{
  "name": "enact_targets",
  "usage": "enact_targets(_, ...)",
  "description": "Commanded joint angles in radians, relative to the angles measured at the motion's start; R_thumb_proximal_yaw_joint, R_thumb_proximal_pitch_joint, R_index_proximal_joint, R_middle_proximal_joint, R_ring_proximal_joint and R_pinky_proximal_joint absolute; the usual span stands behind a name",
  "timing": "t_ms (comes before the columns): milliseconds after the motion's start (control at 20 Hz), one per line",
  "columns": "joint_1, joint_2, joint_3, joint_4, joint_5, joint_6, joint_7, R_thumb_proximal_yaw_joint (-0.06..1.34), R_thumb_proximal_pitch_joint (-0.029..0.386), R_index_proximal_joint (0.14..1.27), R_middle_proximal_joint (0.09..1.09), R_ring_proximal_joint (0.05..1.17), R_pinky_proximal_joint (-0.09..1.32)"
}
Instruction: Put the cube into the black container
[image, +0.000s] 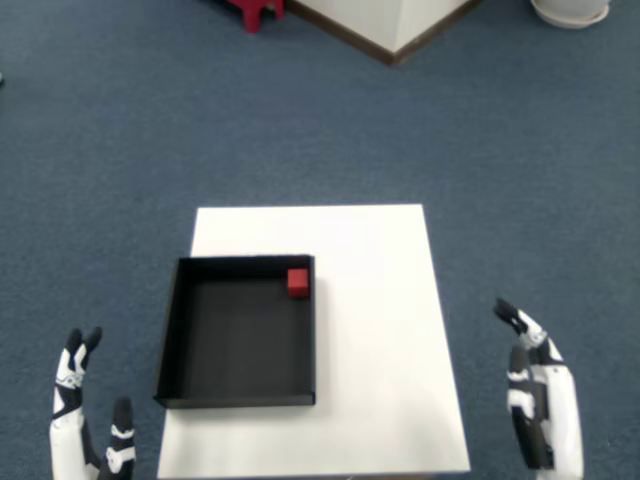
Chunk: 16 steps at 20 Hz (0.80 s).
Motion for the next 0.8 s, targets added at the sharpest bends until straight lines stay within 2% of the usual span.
enact_targets(50, 0.002, -0.011, -0.031, 0.091, -0.003, -0.095, -0.061, -0.01, 0.306, 0.3, 0.27, 0.32, 0.22)
enact_targets(250, 0.004, 0.051, -0.029, 0.19, -0.038, -0.154, -0.078, -0.01, 0.295, 0.29, 0.26, 0.3, 0.15)
enact_targets(600, 0.022, 0.08, -0.071, 0.208, -0.1, -0.159, -0.108, -0.01, 0.277, 0.29, 0.25, 0.28, 0.1)
enact_targets(800, 0.024, 0.115, -0.086, 0.265, -0.112, -0.152, -0.105, -0.02, 0.269, 0.28, 0.25, 0.27, 0.08)
